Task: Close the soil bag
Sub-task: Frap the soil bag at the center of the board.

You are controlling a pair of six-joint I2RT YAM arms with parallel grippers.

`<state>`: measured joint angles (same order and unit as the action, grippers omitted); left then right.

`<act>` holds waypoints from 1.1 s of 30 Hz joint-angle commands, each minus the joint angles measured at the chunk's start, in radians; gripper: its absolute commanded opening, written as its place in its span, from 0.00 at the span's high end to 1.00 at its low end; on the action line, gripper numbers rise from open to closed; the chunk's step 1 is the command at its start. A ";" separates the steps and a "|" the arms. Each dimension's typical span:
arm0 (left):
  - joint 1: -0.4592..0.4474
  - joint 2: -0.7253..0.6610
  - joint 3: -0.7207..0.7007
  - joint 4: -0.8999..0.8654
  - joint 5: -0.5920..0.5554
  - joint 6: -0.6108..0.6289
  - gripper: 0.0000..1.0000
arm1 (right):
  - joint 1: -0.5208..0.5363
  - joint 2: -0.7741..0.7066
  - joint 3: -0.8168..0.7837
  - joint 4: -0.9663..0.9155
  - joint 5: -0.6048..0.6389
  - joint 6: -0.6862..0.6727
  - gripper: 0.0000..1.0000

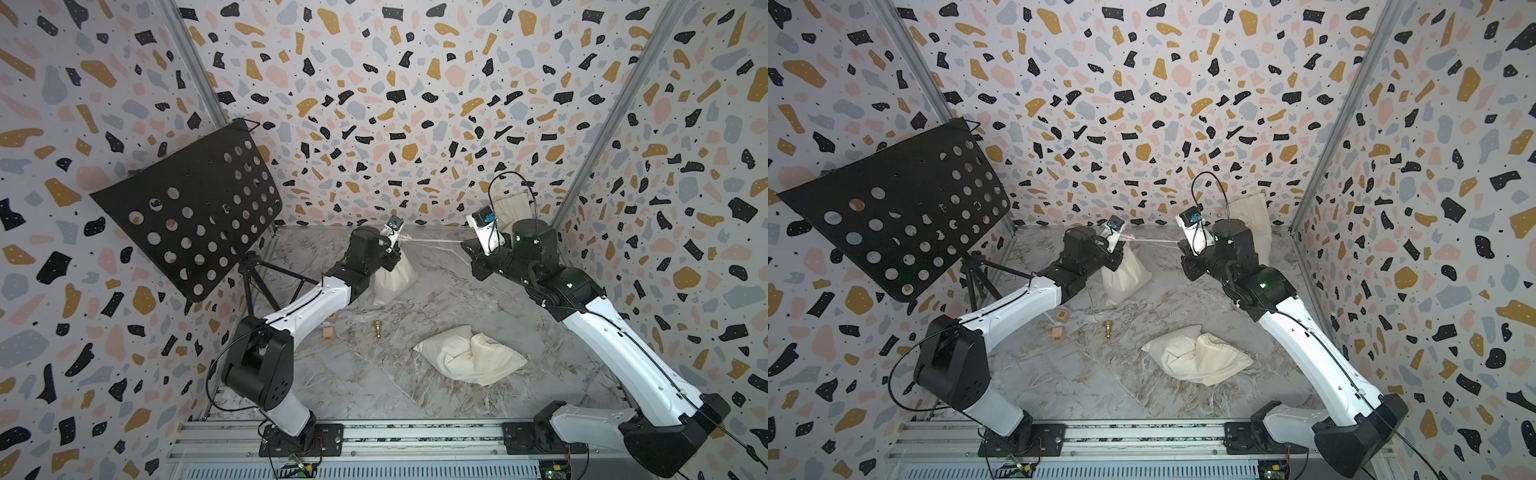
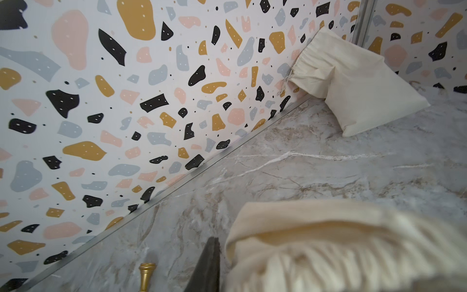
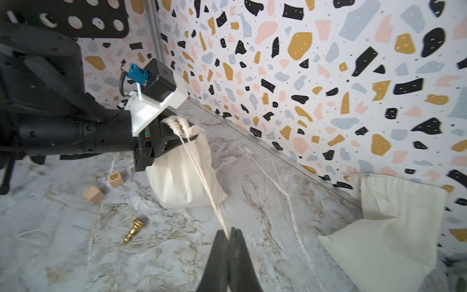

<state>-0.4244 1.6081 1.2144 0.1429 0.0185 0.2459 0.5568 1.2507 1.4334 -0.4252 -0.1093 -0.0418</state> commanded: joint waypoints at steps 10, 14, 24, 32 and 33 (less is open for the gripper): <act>0.049 -0.107 -0.157 0.064 0.132 -0.037 0.18 | 0.019 0.179 0.212 0.074 -0.192 0.060 1.00; 0.009 -0.175 -0.181 0.079 0.160 -0.033 0.08 | 0.057 0.211 0.249 0.051 -0.194 0.043 1.00; -0.077 -0.322 -0.261 0.149 0.073 0.027 0.08 | 0.107 0.224 0.279 0.024 -0.180 0.021 1.00; -0.130 -0.328 -0.238 0.096 -0.079 0.045 0.36 | 0.115 0.206 0.281 0.015 -0.148 0.015 1.00; -0.137 -0.328 -0.243 0.093 -0.148 0.030 0.44 | 0.115 0.202 0.280 0.012 -0.132 0.011 1.00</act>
<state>-0.5449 1.2888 0.9672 0.2207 0.0196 0.2760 0.6666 1.4929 1.6749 -0.3973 -0.2749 -0.0158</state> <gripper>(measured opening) 0.604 0.052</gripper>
